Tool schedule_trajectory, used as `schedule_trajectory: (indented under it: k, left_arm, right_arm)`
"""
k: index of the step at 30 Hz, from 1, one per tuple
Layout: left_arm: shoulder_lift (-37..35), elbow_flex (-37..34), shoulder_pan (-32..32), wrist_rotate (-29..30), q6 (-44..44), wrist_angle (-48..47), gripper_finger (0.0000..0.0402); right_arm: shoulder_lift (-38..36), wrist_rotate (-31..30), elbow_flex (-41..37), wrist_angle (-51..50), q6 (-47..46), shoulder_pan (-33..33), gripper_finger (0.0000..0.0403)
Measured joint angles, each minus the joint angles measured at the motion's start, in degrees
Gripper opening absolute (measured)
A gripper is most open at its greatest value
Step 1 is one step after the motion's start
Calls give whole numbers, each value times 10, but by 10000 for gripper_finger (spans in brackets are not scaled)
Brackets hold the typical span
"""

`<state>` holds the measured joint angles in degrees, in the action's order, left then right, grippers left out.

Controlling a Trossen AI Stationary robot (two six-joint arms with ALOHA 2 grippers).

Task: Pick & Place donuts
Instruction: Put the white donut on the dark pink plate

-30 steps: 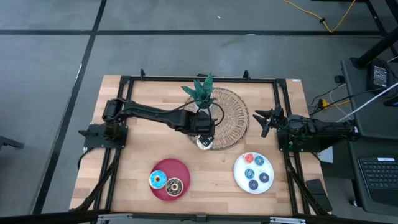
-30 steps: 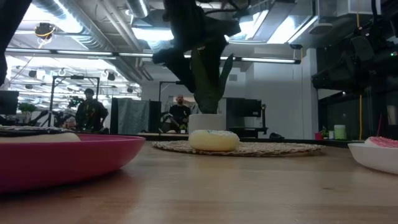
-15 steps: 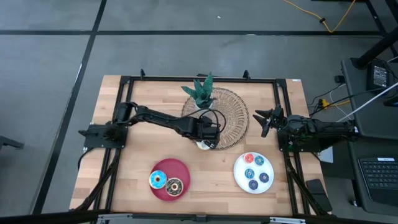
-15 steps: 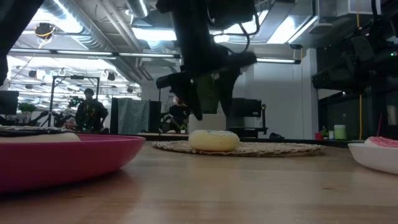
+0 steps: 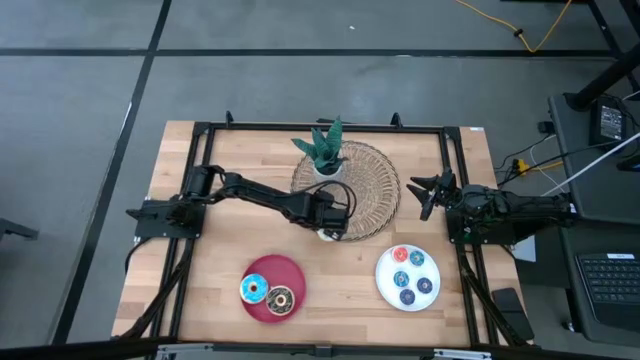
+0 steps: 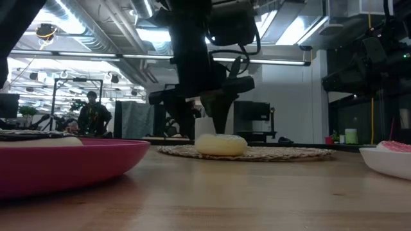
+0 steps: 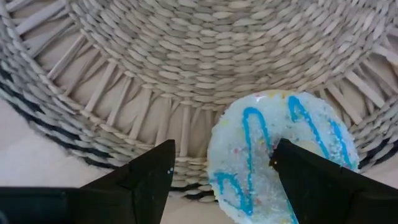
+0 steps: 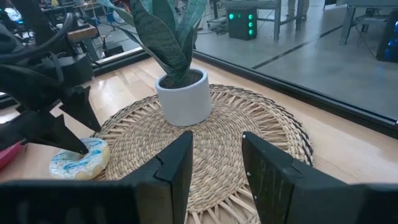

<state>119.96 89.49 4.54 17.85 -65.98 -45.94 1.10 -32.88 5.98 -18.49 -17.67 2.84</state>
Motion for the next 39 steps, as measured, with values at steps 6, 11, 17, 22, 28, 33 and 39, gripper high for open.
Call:
schedule_trajectory:
  k: [6,11,17,22,28,33,39]
  left_arm:
    - [0,-1,-1,-1,36,33,267]
    - [0,-1,-3,-33,43,39,251]
    - [0,-1,-7,-43,52,37,199]
    - [0,-1,-9,-54,57,33,148]
    - [0,-1,-9,-56,57,33,91]
    - [0,-1,-9,-53,63,33,51]
    - [0,-1,-9,-54,67,33,22]
  right_arm:
    - [0,0,0,0,0,0,140]
    - [0,0,0,0,0,0,140]
    - [0,0,0,0,1,0,140]
    - [0,0,0,0,0,0,140]
    - [0,0,0,0,1,0,140]
    - [0,0,0,0,1,0,140]
    - [0,0,0,0,1,0,140]
